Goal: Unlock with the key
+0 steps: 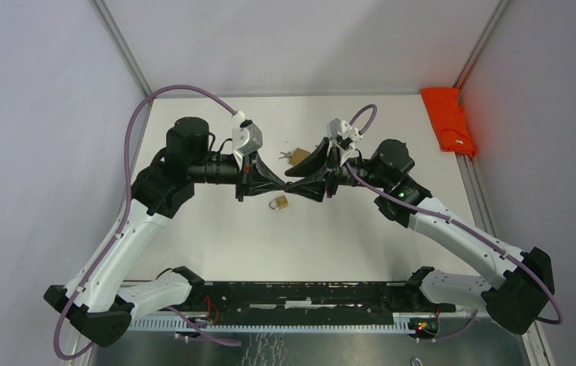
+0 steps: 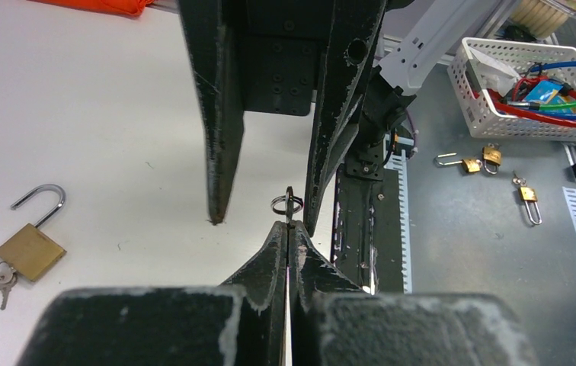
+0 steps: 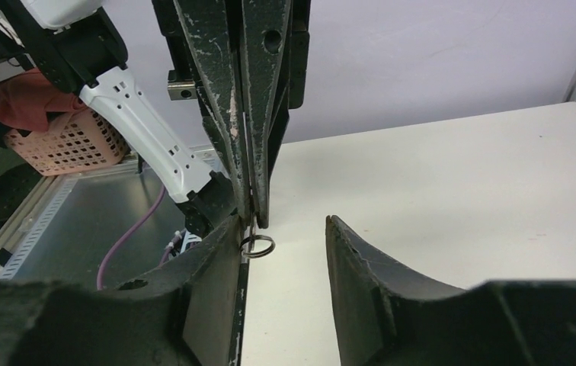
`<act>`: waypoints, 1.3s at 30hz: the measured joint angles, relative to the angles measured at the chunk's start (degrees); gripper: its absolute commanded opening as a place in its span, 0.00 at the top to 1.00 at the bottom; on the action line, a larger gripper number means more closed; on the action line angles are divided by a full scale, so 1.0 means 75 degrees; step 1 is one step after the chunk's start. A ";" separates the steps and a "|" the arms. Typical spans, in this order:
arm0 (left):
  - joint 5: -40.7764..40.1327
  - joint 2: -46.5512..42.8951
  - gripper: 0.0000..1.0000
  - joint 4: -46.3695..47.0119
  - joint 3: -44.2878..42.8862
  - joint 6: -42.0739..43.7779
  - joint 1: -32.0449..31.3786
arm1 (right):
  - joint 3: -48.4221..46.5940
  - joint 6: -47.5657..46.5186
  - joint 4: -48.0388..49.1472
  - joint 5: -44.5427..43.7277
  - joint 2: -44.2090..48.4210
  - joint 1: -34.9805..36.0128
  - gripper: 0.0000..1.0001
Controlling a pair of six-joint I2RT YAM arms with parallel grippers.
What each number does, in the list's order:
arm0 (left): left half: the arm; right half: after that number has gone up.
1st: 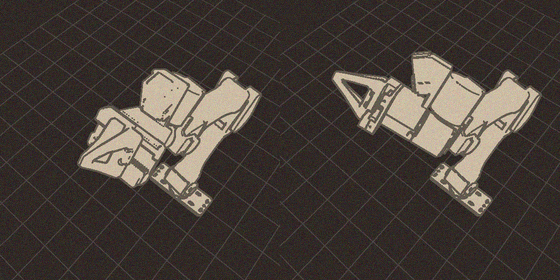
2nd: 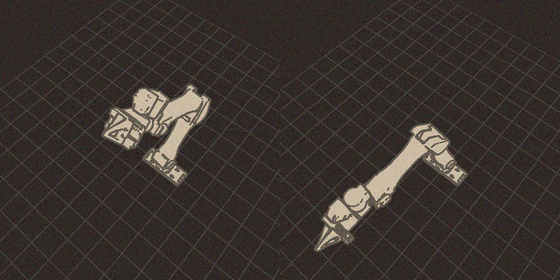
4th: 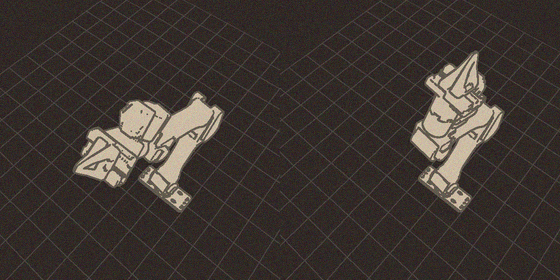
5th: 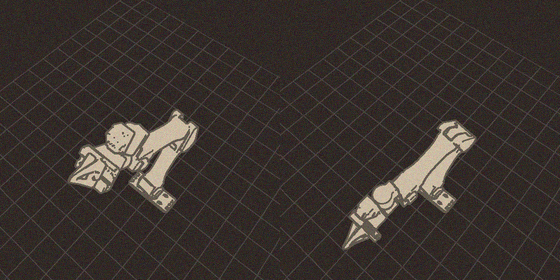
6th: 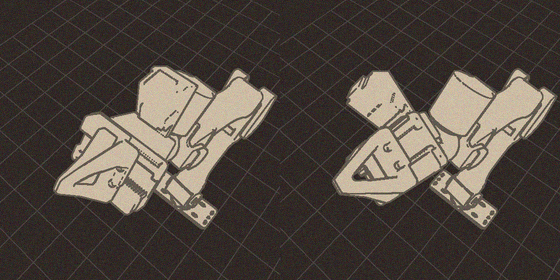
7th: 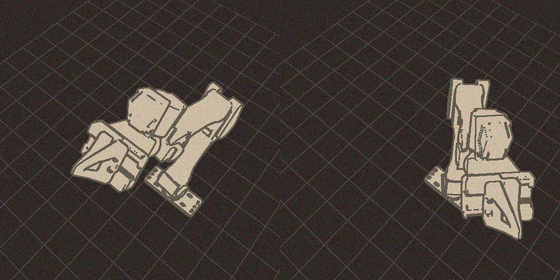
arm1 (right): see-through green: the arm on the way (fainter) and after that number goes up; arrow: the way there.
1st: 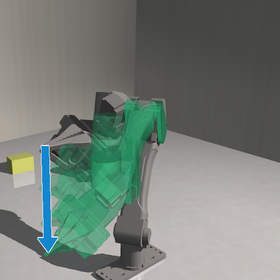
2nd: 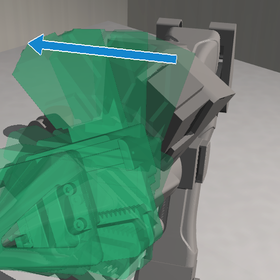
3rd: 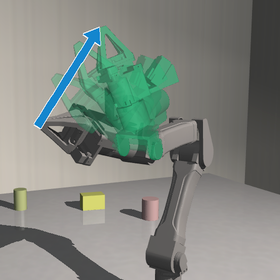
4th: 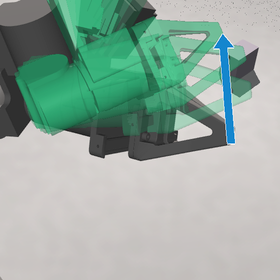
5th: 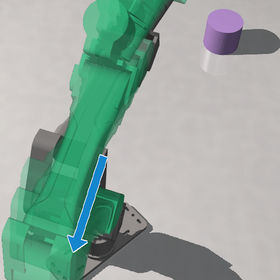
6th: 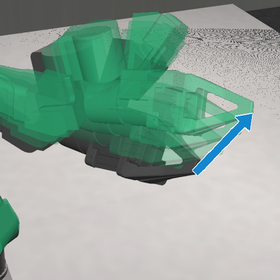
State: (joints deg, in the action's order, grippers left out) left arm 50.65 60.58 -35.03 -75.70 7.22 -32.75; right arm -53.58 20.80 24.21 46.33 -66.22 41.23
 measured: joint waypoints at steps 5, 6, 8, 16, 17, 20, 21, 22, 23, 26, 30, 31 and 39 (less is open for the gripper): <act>0.0044 0.0000 0.98 0.0070 0.0000 0.0000 0.0000 | -0.0312 -0.0306 -0.0498 -0.0265 0.0020 0.0009 0.45; 0.0041 0.0000 0.98 0.0105 0.0000 0.0000 0.0000 | -0.0379 -0.0370 -0.0597 -0.0318 0.0032 0.0012 0.45; 0.0044 0.0000 0.98 0.0134 0.0000 0.0003 0.0000 | -0.0516 -0.0495 -0.0801 -0.0452 0.0076 0.0026 0.45; 0.0082 -0.0003 0.98 0.0117 0.0000 0.0003 0.0000 | -0.0766 -0.0644 -0.0871 -0.0784 0.0201 0.0023 0.61; 0.0085 -0.0003 0.98 0.0117 0.0000 0.0003 0.0000 | -0.0766 -0.0638 -0.0877 -0.0784 0.0201 0.0023 0.61; 0.0087 -0.0003 0.98 0.0117 0.0000 0.0003 0.0000 | -0.0766 -0.0615 -0.0895 -0.0734 0.0192 0.0023 0.63; 0.0087 -0.0003 0.98 0.0117 0.0000 0.0003 0.0000 | -0.0766 -0.0597 -0.0895 -0.0688 0.0184 0.0023 0.64; 0.0090 -0.0003 0.98 0.0117 0.0000 0.0003 0.0000 | -0.0764 -0.0577 -0.0892 -0.0650 0.0175 0.0023 0.66; 0.0090 -0.0003 0.98 0.0117 0.0000 0.0003 0.0000 | -0.0752 -0.0548 -0.0871 -0.0615 0.0169 0.0023 0.67; 0.0090 -0.0003 0.98 0.0117 0.0000 0.0003 0.0000 | -0.0670 -0.0463 -0.0761 -0.0519 0.0163 0.0023 0.67; 0.0093 -0.0003 0.98 0.0111 0.0000 0.0003 0.0000 | -0.0565 -0.0350 -0.0662 -0.0417 0.0163 0.0023 0.63; 0.0096 -0.0003 0.98 0.0111 0.0000 0.0003 0.0000 | -0.0551 -0.0344 -0.0635 -0.0399 0.0163 0.0023 0.63; 0.0108 -0.0003 0.98 0.0108 0.0000 0.0003 -0.0003 | -0.0420 -0.0216 -0.0481 -0.0344 0.0163 0.0017 0.60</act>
State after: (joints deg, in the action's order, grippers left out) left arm 51.46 60.55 -34.22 -75.70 7.25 -32.77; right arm -56.73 19.18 20.60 43.75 -64.99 41.36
